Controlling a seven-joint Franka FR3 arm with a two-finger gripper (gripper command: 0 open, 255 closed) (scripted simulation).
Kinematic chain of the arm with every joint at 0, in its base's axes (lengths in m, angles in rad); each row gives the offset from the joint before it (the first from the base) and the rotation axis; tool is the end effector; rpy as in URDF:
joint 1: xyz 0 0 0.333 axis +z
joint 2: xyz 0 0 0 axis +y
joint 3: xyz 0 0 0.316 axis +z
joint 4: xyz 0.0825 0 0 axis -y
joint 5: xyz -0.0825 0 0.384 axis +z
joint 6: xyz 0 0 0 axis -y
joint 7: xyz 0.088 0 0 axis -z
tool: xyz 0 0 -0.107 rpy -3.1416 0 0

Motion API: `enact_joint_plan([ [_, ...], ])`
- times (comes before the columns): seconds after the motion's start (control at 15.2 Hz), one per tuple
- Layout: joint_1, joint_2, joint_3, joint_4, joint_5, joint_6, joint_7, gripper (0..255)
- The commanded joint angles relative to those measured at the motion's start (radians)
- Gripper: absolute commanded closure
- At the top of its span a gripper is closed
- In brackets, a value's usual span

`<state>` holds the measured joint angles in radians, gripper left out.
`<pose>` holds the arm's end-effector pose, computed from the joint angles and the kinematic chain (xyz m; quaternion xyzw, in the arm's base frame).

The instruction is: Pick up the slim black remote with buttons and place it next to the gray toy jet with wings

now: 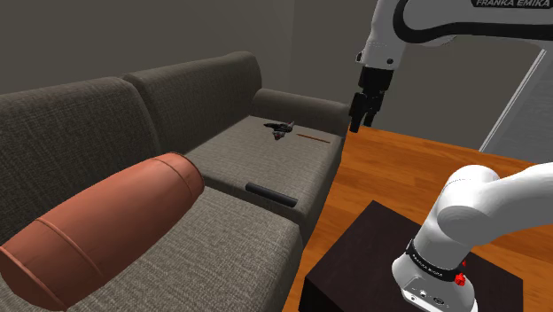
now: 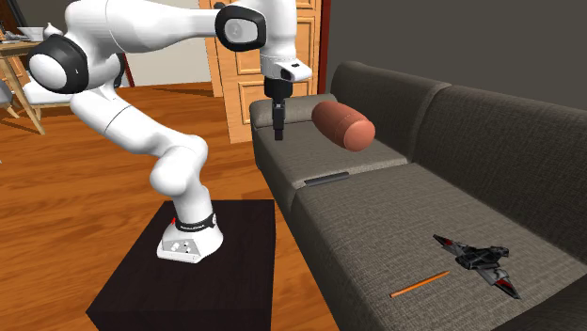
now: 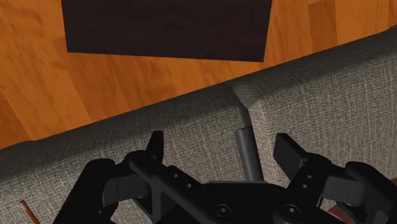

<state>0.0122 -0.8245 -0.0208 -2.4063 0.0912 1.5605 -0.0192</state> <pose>0.2946 0.0055 0.5781 -0.9985 -0.0087 0.0101 0.0533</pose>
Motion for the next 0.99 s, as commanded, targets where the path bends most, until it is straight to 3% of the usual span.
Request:
enact_joint_plan([
  [0.0, 0.000, 0.000, 0.000, 0.000, 0.000, 0.000, 0.000, 0],
  [0.46, 0.047, 0.159, 0.062, -0.071, 0.037, 0.237, -0.007, 0],
  [0.92, 0.090, 0.375, 0.123, -0.075, 0.062, 0.465, -0.013, 0],
])
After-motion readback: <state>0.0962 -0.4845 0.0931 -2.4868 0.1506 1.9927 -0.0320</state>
